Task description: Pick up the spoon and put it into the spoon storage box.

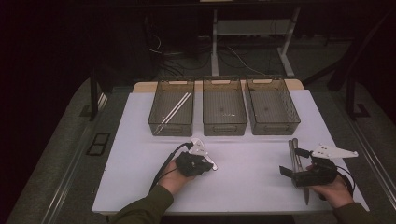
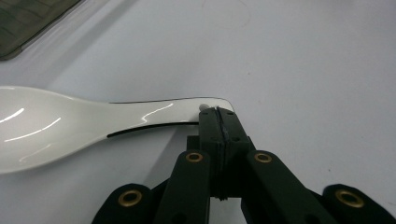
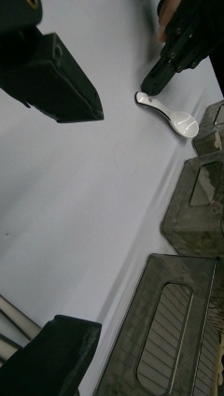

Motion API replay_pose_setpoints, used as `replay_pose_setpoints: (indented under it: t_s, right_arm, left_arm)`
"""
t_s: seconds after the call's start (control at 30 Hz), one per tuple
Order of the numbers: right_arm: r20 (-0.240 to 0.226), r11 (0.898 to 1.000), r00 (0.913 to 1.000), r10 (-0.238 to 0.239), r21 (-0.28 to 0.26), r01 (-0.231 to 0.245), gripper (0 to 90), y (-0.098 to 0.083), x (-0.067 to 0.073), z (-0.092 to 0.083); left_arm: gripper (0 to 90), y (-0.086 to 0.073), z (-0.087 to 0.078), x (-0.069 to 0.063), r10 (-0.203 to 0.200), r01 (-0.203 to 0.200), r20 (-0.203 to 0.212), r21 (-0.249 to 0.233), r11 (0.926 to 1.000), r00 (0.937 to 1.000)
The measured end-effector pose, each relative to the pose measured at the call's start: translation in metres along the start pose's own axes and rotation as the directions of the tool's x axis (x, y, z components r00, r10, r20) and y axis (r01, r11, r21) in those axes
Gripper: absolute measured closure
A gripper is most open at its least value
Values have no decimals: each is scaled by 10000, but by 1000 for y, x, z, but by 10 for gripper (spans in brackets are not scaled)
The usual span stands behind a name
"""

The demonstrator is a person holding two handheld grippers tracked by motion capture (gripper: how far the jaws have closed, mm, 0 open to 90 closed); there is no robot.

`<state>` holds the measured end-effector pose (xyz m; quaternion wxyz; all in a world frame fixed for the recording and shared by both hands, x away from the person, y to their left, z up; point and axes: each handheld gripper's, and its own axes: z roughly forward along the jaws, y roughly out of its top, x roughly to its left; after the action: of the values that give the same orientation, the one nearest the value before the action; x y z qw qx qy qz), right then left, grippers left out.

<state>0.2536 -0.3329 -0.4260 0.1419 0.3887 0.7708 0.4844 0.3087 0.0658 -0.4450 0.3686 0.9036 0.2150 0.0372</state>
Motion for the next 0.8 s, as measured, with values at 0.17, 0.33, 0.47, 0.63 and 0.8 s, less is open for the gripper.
replay_pose_setpoints:
  t_s: [0.17, 0.33, 0.47, 0.63, 0.8]
  right_arm:
    - [-9, 10000, 10000, 14, -35, -14, 9, 0, 0, 0]
    - [3, 10000, 10000, 29, -48, -29, 9, 0, -2, 1]
    - [3, 10000, 10000, 59, -10, -59, 9, 0, -1, 0]
    - [-15, 10000, 10000, 56, -4, -56, 9, 0, -1, 0]
    - [-12, 10000, 10000, 59, -7, -59, 9, 0, -1, 0]
  left_arm:
    - [889, 4, 5, 1, 98, -98, 23, -71, 9999, 9999]
    - [890, 8, 9, 1, 92, -93, -25, -120, 9999, 10000]
    - [889, 12, 12, 1, 90, -92, -112, -123, 9999, 9999]
    - [889, 17, 16, 2, 81, -85, -187, -213, 9997, 9998]
    - [890, 22, 22, 5, 45, -51, -223, -249, 9997, 9997]
